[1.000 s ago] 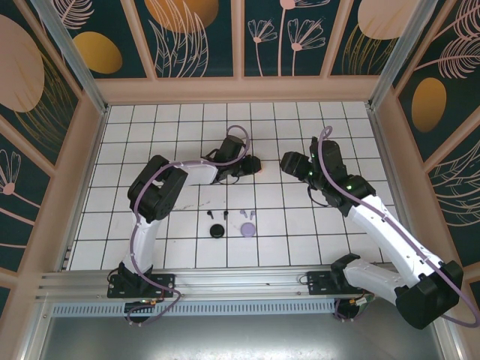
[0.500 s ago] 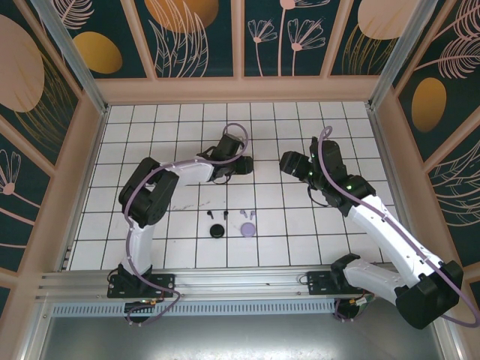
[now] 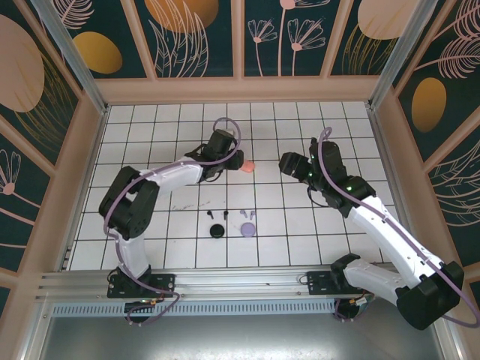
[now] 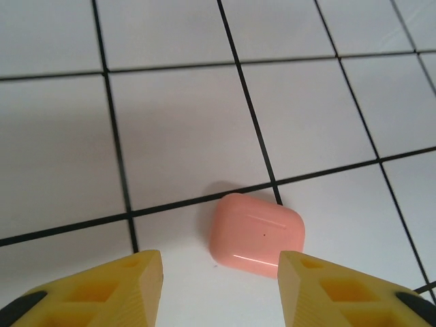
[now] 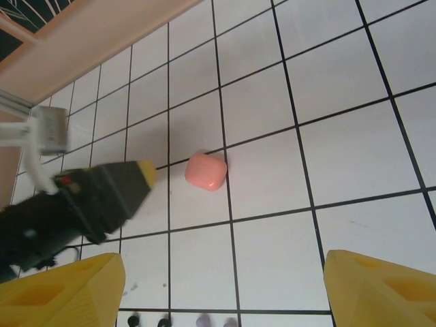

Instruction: Insert the wireless bluetooth earbuds into the charging case

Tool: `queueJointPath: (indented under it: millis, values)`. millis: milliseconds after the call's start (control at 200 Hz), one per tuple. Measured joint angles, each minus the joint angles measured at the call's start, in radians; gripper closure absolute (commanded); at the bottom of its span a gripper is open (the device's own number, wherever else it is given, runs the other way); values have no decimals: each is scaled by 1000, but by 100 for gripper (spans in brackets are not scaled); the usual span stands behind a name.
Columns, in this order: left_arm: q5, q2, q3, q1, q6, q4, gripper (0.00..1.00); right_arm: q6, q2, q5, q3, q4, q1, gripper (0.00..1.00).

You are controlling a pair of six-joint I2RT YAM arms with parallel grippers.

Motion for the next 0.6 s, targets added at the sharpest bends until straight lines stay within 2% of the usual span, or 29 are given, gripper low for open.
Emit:
queueJointPath:
  millis: [140,185,240,315,380,395,415,425,440,601]
  values:
    - [-66,-155,-43,2,37,9,51,15,5,8,-32,-6,76,23]
    - [-83,-209,-59,2,47,21,44,29,13,21,-41,-11,121,23]
    - [-105,-269,-77,3,55,37,42,44,29,32,-47,-18,172,24]
    - [-134,-351,-120,6,66,78,22,77,63,53,-53,-28,250,24]
    - [-163,-417,-163,8,71,103,19,112,91,72,-65,-39,315,24]
    - [-167,-428,-171,9,67,110,14,115,95,75,-68,-42,326,24]
    - [-177,-448,-185,11,71,118,12,130,102,79,-72,-45,343,24]
    - [-177,-451,-187,11,71,120,5,134,105,81,-73,-46,350,24]
    - [-181,-464,-198,13,71,126,2,141,110,84,-77,-48,363,24]
    - [-222,-559,-269,17,71,163,1,237,158,120,-92,-68,481,24]
